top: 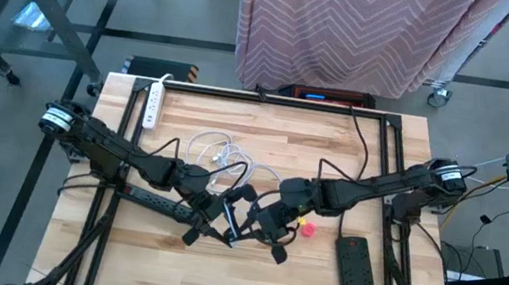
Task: Plug in charger cables
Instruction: Insert the white charger cable into the black charger adapter
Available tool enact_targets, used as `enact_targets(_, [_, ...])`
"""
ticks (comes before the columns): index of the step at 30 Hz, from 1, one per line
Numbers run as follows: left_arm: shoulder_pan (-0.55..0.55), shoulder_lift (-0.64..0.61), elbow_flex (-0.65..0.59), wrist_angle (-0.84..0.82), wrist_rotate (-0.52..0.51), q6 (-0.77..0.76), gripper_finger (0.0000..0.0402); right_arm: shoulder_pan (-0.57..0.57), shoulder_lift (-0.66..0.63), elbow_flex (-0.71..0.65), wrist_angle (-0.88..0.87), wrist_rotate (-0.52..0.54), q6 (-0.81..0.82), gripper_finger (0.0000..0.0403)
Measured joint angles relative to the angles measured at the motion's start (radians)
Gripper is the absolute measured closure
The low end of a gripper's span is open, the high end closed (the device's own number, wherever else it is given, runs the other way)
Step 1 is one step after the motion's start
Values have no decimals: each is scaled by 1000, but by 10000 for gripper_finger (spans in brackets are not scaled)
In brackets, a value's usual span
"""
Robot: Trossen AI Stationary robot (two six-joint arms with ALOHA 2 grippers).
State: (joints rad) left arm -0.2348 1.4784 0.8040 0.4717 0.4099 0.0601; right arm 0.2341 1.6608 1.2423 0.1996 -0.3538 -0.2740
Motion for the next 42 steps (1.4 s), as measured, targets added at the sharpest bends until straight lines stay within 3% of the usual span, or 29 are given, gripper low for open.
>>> enact_targets(15, [0,0,0,-25,27,6,267,11,0,-17,14,41,-7,403])
enact_targets(30, [-15,5,0,-10,-7,-17,266,13,3,-83,159,41,-20,403])
enact_targets(36, [-19,5,0,-2,-8,-20,249,17,4,-101,198,42,-48,403])
enact_targets(42, [-24,5,0,6,-7,-12,267,17,5,-156,325,16,-14,403])
